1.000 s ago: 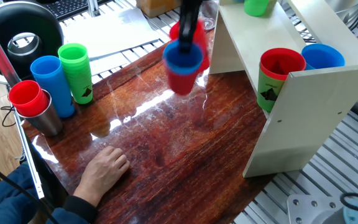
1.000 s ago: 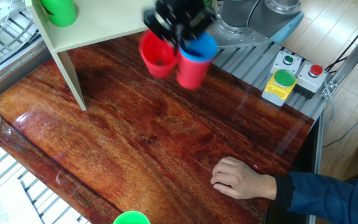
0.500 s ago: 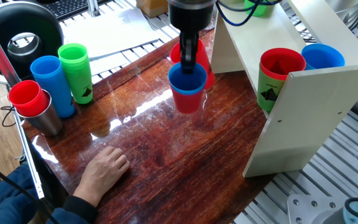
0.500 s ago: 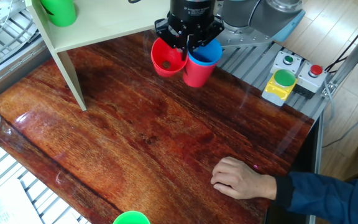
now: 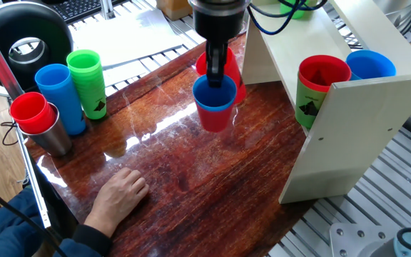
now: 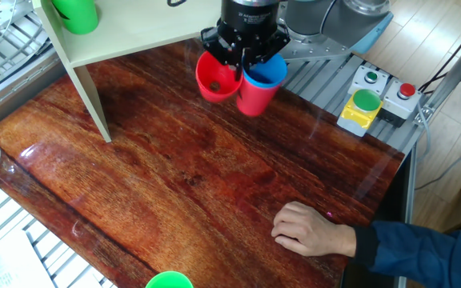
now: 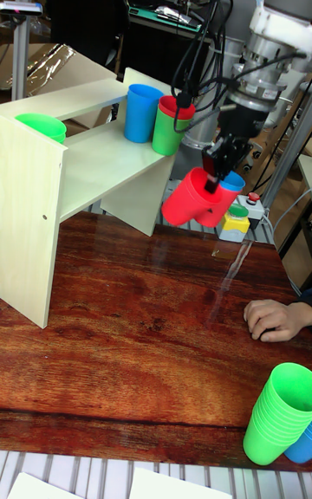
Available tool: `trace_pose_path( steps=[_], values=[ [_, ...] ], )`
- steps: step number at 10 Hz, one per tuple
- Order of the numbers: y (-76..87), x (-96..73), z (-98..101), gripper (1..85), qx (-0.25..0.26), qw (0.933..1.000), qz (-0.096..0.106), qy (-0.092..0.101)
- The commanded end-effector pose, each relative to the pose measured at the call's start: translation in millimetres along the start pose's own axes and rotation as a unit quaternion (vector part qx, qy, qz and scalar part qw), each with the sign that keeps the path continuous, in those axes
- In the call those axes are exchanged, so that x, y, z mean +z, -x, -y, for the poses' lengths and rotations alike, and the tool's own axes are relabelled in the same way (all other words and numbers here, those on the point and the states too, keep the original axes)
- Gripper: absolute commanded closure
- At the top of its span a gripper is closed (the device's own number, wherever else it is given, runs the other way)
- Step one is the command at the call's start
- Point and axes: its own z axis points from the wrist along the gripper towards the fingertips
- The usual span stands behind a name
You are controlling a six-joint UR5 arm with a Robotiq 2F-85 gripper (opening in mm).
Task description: Take the cups off the shelf and stack them together
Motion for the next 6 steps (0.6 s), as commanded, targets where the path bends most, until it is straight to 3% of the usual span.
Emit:
trace_pose_path(
  steps=[1, 3, 6],
  values=[
    [21.8, 39.4, 4.1, 84.3, -0.039, 0.9992, 0.008, 0.01],
    [26.5, 78.1, 5.3, 84.3, -0.042, 0.9991, 0.004, 0.006],
    [37.3, 110.4, -11.4, 84.3, -0.032, 0.9994, 0.014, 0.008]
  ],
)
